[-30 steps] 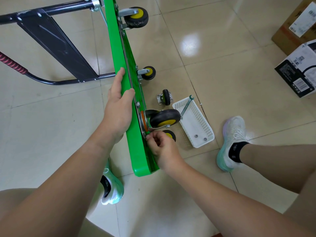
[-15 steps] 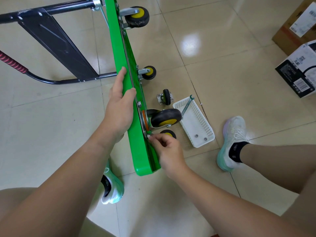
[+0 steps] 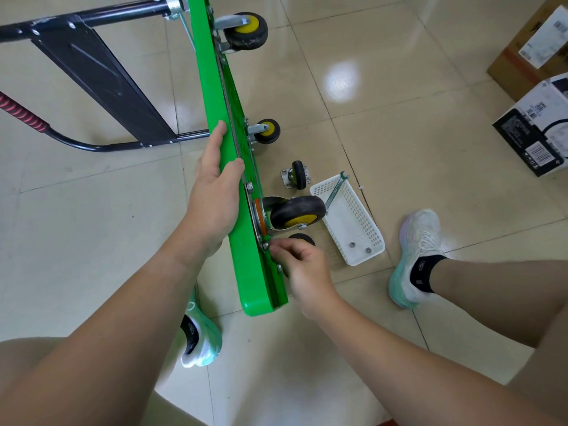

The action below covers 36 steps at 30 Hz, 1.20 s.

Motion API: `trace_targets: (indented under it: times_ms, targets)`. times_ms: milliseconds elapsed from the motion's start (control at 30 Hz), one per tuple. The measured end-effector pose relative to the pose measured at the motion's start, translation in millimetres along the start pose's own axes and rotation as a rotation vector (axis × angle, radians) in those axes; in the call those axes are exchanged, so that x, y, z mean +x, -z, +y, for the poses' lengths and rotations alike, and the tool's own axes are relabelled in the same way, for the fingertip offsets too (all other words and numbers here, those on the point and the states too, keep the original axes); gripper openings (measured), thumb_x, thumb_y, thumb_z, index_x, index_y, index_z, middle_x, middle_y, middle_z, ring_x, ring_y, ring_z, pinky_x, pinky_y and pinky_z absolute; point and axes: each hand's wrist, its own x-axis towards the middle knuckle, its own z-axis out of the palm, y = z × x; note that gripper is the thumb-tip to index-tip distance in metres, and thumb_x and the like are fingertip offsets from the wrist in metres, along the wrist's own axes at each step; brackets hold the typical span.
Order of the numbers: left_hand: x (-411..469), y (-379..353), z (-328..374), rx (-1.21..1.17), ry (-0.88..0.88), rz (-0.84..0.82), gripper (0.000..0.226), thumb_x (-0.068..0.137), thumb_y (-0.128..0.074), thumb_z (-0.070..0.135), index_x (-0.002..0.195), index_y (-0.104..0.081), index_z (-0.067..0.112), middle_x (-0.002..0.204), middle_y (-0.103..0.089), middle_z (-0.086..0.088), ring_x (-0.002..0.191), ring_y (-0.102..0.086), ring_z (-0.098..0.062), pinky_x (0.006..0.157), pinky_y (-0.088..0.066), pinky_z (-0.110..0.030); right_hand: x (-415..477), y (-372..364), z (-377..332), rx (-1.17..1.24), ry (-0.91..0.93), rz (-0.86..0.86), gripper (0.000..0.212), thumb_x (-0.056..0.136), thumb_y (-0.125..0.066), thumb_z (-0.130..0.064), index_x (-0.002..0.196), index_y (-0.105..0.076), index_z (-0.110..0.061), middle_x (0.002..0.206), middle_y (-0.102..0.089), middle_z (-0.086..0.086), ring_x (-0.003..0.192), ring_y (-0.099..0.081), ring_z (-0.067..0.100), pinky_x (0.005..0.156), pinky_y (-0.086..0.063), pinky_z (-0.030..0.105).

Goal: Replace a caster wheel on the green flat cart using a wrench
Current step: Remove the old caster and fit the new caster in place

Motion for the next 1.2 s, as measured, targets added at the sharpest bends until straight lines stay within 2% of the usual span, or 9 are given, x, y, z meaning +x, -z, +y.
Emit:
trace_targets:
  times_ms: [100, 267, 367, 433, 533, 700, 900, 1067, 1200]
  targets:
    - [0.0, -0.4, -0.5, -0.002, -0.005, -0.002, 0.071, 0.087, -0.045, 0.042, 0.154, -0.031, 0.057, 0.158, -0.042, 0.014, 0.14, -0.046, -0.01, 0.119, -0.039, -0.042, 0.0, -1.8, -0.4, -0.042, 0.009, 0.03, 0.014, 0.089, -0.073, -0.025, 0.078, -0.074, -0.015, 0.081, -0.071, 0.005, 0.082, -0.065, 0.019, 0.084, -0.053, 0.049]
    - [0.5, -0.5, -0.8, -0.006, -0.009, -0.001, 0.071, 0.087, -0.045, 0.041, 0.155, -0.031, 0.056, 0.157, -0.043, 0.014, 0.139, -0.047, -0.009, 0.119, -0.04, -0.041, -0.6, -2.3, -4.9, 0.016, 0.01, -0.012, 0.006, 0.089, -0.074, -0.022, 0.085, -0.077, -0.022, 0.085, -0.075, -0.002, 0.087, -0.07, 0.018, 0.086, -0.056, 0.041]
    - [1.0, -1.1, -1.6, -0.007, -0.011, -0.002, 0.071, 0.087, -0.045, 0.041, 0.154, -0.031, 0.057, 0.156, -0.044, 0.013, 0.136, -0.049, -0.009, 0.116, -0.042, -0.041, 0.2, -3.6, -5.9, -0.039, 0.031, 0.053, 0.034, 0.091, -0.07, -0.035, 0.076, -0.067, -0.004, 0.066, -0.059, 0.005, 0.065, -0.054, 0.013, 0.066, -0.043, 0.036]
    - [1.6, -0.4, -2.7, -0.009, -0.005, -0.006, 0.07, 0.086, -0.045, 0.042, 0.153, -0.031, 0.059, 0.156, -0.044, 0.013, 0.135, -0.051, -0.009, 0.115, -0.044, -0.041, 0.5, -3.1, -6.0, -0.009, 0.023, 0.062, 0.031, 0.093, -0.068, -0.033, 0.081, -0.068, -0.004, 0.071, -0.062, 0.01, 0.068, -0.056, 0.012, 0.069, -0.043, 0.035]
    - [2.4, 1.1, -4.0, -0.003, -0.009, -0.006, 0.07, 0.083, -0.046, 0.047, 0.15, -0.033, 0.062, 0.157, -0.044, 0.015, 0.14, -0.048, -0.011, 0.119, -0.039, -0.043, -2.0, -3.7, -5.7, 0.046, 0.022, -0.006, 0.006, 0.091, -0.072, -0.022, 0.09, -0.076, -0.017, 0.086, -0.074, 0.0, 0.086, -0.069, 0.016, 0.085, -0.054, 0.039]
    - [3.3, 0.5, -5.1, -0.006, -0.01, -0.007, 0.069, 0.086, -0.046, 0.043, 0.152, -0.032, 0.059, 0.157, -0.043, 0.016, 0.14, -0.046, -0.01, 0.12, -0.038, -0.042, -1.7, -4.4, -7.6, -0.056, -0.006, -0.001, 0.025, 0.09, -0.072, -0.04, 0.077, -0.073, -0.018, 0.068, -0.067, -0.005, 0.07, -0.062, 0.01, 0.068, -0.049, 0.033]
    - [2.1, 1.3, -3.0, -0.013, -0.007, -0.001, 0.072, 0.078, -0.048, 0.052, 0.148, -0.034, 0.063, 0.155, -0.045, 0.015, 0.139, -0.048, -0.009, 0.12, -0.038, -0.042, -4.5, -7.1, -6.6, 0.019, -0.013, -0.022, 0.006, 0.09, -0.074, -0.027, 0.086, -0.078, -0.027, 0.087, -0.076, -0.005, 0.09, -0.071, 0.016, 0.088, -0.057, 0.04]
    - [1.3, 1.6, -1.8, -0.008, -0.008, -0.006, 0.07, 0.08, -0.048, 0.052, 0.147, -0.033, 0.064, 0.156, -0.044, 0.016, 0.139, -0.048, -0.01, 0.119, -0.039, -0.043, -5.1, -7.2, -12.0, -0.004, -0.035, -0.011, 0.018, 0.09, -0.073, -0.034, 0.08, -0.076, -0.019, 0.071, -0.071, -0.006, 0.072, -0.064, 0.009, 0.07, -0.052, 0.032]
    - [-0.2, 2.1, 0.0, -0.012, -0.004, -0.005, 0.069, 0.079, -0.048, 0.052, 0.145, -0.034, 0.066, 0.156, -0.045, 0.015, 0.138, -0.049, -0.011, 0.118, -0.04, -0.044, -5.3, -6.7, -12.2, -0.019, -0.027, -0.022, 0.022, 0.091, -0.072, -0.036, 0.08, -0.075, -0.017, 0.068, -0.067, -0.009, 0.068, -0.06, 0.006, 0.066, -0.047, 0.026]
